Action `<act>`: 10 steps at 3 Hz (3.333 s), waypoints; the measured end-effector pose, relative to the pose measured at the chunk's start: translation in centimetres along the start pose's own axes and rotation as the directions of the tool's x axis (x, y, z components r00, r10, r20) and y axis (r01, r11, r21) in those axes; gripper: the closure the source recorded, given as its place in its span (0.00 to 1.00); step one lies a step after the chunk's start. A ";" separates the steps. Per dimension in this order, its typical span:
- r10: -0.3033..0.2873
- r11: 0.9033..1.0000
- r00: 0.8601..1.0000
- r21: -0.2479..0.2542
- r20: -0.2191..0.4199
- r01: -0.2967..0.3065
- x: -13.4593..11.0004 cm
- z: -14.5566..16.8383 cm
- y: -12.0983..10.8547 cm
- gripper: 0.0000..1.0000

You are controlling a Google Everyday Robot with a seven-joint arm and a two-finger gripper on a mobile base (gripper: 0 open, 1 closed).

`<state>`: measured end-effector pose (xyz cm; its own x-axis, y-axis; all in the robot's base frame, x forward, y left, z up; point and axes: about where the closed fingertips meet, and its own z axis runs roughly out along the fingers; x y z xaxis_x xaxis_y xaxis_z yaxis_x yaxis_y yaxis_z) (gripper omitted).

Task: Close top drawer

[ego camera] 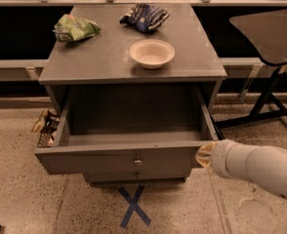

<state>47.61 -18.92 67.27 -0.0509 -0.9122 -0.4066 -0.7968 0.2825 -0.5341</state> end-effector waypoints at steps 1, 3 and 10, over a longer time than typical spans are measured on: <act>-0.001 1.000 1.000 0.008 0.003 0.001 0.0 1.6 -1.6 1.00; -0.006 1.000 1.000 0.018 0.008 0.006 -0.6 4.7 -5.1 1.00; -0.073 0.997 0.997 -0.016 0.016 0.073 -2.3 11.1 -14.0 1.00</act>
Offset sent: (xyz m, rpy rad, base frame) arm 0.0913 0.0043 -0.0097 0.0120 -0.0235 -0.0160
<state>65.59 -17.47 67.46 0.0169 -0.9254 -0.3786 -0.8080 0.2104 -0.5503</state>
